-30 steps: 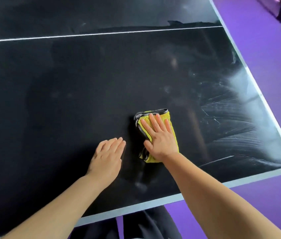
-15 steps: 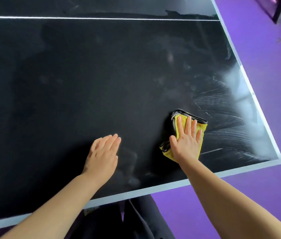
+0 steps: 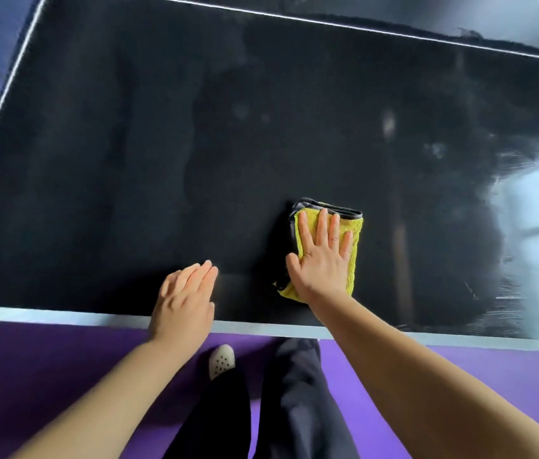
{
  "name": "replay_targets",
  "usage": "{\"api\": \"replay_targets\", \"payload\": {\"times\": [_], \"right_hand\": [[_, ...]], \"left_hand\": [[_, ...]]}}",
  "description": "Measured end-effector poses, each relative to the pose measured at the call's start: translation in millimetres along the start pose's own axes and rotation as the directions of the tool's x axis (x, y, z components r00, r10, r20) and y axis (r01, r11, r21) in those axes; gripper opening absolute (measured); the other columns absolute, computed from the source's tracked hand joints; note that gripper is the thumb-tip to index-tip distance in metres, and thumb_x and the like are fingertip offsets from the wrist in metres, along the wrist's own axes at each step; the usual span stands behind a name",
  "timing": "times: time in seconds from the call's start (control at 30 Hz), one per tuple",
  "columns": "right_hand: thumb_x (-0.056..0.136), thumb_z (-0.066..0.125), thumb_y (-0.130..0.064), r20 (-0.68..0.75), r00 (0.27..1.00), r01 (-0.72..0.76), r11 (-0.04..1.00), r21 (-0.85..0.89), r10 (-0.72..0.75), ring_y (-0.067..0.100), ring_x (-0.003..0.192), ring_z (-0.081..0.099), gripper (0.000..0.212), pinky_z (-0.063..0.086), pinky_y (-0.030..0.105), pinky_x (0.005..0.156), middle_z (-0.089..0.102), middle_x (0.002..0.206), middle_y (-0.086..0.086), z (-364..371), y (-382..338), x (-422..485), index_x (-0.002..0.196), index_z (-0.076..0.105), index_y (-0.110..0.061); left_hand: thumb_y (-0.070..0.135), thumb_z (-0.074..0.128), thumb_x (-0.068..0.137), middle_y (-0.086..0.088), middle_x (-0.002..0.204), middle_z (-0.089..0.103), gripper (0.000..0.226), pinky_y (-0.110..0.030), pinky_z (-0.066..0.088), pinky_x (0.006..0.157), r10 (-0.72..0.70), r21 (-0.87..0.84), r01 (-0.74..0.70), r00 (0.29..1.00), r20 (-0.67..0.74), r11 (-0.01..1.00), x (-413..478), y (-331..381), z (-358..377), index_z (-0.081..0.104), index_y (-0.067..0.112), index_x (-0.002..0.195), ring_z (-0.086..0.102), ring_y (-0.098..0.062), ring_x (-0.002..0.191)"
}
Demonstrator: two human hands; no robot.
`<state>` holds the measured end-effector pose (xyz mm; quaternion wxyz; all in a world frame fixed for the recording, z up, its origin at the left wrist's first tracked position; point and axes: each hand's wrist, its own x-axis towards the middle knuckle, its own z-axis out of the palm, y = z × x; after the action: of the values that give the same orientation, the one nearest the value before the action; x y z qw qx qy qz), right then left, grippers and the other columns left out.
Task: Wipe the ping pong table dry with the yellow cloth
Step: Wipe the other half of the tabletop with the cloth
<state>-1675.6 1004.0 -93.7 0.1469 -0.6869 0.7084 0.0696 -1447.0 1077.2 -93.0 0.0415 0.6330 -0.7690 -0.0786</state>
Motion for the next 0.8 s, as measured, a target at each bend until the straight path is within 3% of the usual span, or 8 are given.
{"api": "replay_targets", "payload": {"times": [0.1, 0.2, 0.37, 0.5, 0.67, 0.8], "right_hand": [[0.087, 0.023, -0.051, 0.000, 0.991, 0.136, 0.990, -0.036, -0.136, 0.030, 0.149, -0.021, 0.078, -0.011, 0.052, 0.119, -0.015, 0.164, 0.008, 8.2, -57.1, 1.8, 0.157, -0.007, -0.032], [0.092, 0.031, -0.051, 0.008, 0.967, 0.253, 0.966, -0.059, -0.253, 0.031, 0.149, -0.020, 0.077, -0.012, 0.053, 0.119, -0.013, 0.164, 0.009, 20.0, -105.6, -5.3, 0.157, -0.007, -0.032], [0.091, 0.030, -0.051, 0.039, 0.922, 0.388, 0.919, -0.068, -0.386, 0.030, 0.150, -0.018, 0.076, -0.016, 0.051, 0.118, -0.010, 0.164, 0.009, 36.4, -144.8, -34.5, 0.157, 0.000, -0.031], [0.084, 0.015, -0.051, 0.034, 0.881, 0.474, 0.878, -0.070, -0.472, 0.028, 0.151, -0.012, 0.076, -0.016, 0.049, 0.118, -0.002, 0.165, 0.007, 43.5, -135.2, -59.4, 0.157, 0.008, -0.032], [0.083, 0.032, -0.047, -0.007, 0.878, 0.478, 0.878, -0.031, -0.479, 0.029, 0.151, 0.011, 0.074, -0.002, 0.048, 0.119, 0.020, 0.162, 0.007, 42.6, -88.1, -77.0, 0.155, 0.025, -0.031], [0.081, 0.037, -0.044, -0.018, 0.920, 0.392, 0.920, -0.013, -0.392, 0.030, 0.150, 0.016, 0.075, 0.004, 0.049, 0.118, 0.024, 0.161, 0.005, 37.3, -27.8, -90.2, 0.154, 0.028, -0.031]], "left_hand": [[0.009, 0.082, 0.055, -0.012, 0.121, 0.063, 0.062, -0.038, 0.028, 0.095, -0.062, -0.008, 0.061, 0.998, -0.031, 0.998, -25.7, -31.4, -1.1, 0.065, 0.002, 0.115, 0.042, -0.022, 0.113], [0.011, 0.061, 0.062, -0.013, 0.123, 0.062, 0.054, -0.037, 0.029, 0.095, -0.092, 0.008, 0.093, 0.994, -0.064, 0.996, -47.1, -53.2, -3.3, 0.064, 0.001, 0.116, 0.045, -0.023, 0.112], [0.008, 0.076, 0.060, -0.014, 0.125, 0.061, 0.059, -0.037, 0.028, 0.095, -0.114, 0.037, 0.115, 0.993, -0.022, 0.993, -71.9, -71.0, -8.0, 0.063, 0.000, 0.117, 0.049, -0.026, 0.113], [0.010, 0.086, 0.050, -0.013, 0.122, 0.062, 0.071, -0.037, 0.028, 0.094, -0.097, 0.072, 0.094, 0.994, 0.051, 0.993, -71.3, -62.7, -15.6, 0.064, 0.001, 0.116, 0.057, -0.029, 0.108], [0.008, 0.085, 0.051, -0.013, 0.122, 0.062, 0.069, -0.038, 0.027, 0.096, 0.001, 0.078, -0.004, 0.999, 0.038, 0.997, -47.0, -29.0, -26.8, 0.064, 0.001, 0.116, 0.060, -0.030, 0.108], [0.012, 0.085, 0.053, -0.012, 0.123, 0.061, 0.067, -0.037, 0.026, 0.096, 0.104, 0.091, -0.110, 0.992, 0.067, 0.990, -25.2, 9.7, -28.7, 0.064, 0.003, 0.116, 0.059, -0.028, 0.110]]}}
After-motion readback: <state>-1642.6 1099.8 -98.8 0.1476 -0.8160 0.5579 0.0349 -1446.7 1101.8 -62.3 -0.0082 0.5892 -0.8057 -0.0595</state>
